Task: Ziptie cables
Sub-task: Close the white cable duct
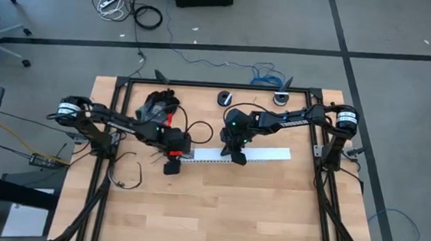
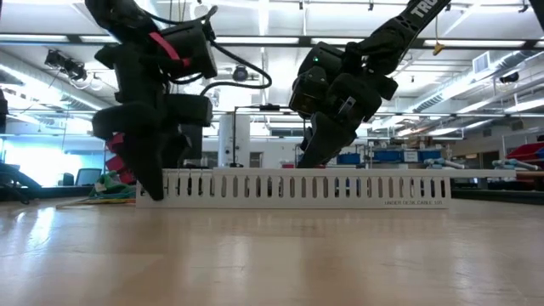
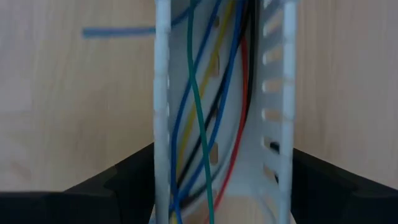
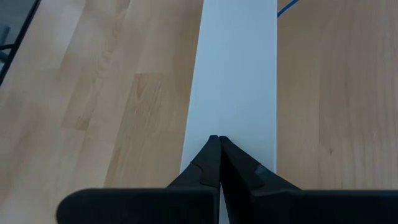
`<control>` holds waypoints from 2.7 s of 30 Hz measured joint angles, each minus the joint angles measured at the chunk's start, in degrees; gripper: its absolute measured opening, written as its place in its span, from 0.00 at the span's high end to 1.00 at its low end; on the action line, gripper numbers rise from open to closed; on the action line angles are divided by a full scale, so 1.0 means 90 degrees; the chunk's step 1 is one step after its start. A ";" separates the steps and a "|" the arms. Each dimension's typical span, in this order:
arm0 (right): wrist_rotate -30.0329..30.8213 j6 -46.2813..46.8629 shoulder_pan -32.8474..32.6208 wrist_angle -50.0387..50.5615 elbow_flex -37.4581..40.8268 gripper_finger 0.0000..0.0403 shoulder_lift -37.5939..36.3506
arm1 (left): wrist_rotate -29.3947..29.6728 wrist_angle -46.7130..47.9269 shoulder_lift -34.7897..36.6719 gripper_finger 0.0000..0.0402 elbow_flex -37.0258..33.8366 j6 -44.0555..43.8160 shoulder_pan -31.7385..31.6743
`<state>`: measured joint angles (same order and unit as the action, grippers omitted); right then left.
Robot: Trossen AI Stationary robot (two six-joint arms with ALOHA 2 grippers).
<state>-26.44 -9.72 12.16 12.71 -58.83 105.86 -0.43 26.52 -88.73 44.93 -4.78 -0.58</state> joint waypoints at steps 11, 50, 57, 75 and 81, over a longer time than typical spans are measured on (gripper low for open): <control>-0.0029 0.0000 0.0005 0.0000 0.0002 1.00 0.0000 | -0.0153 -0.0578 -0.0063 0.29 0.0022 0.0032 -0.0005; -0.0139 -0.0043 -0.0066 0.0006 -0.0067 1.00 0.0013 | -0.0155 -0.1321 -0.0180 0.42 0.0024 -0.0136 0.0000; -0.0148 -0.0086 -0.0066 0.0031 -0.0127 1.00 0.0024 | -0.0148 -0.1432 -0.0196 0.42 0.0024 -0.0132 0.0000; -0.0336 -0.0095 -0.0065 -0.0391 -0.0191 1.00 0.0303 | -0.0142 -0.1598 -0.0211 0.42 0.0019 -0.0041 -0.0005; -0.0527 -0.0139 -0.0056 -0.0184 -0.0589 1.00 0.0615 | -0.0129 -0.1612 -0.0211 0.42 0.0019 -0.0019 -0.0002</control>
<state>-31.18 -10.96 11.66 11.05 -64.13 111.40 -1.58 12.02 -90.63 45.10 -4.95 -0.60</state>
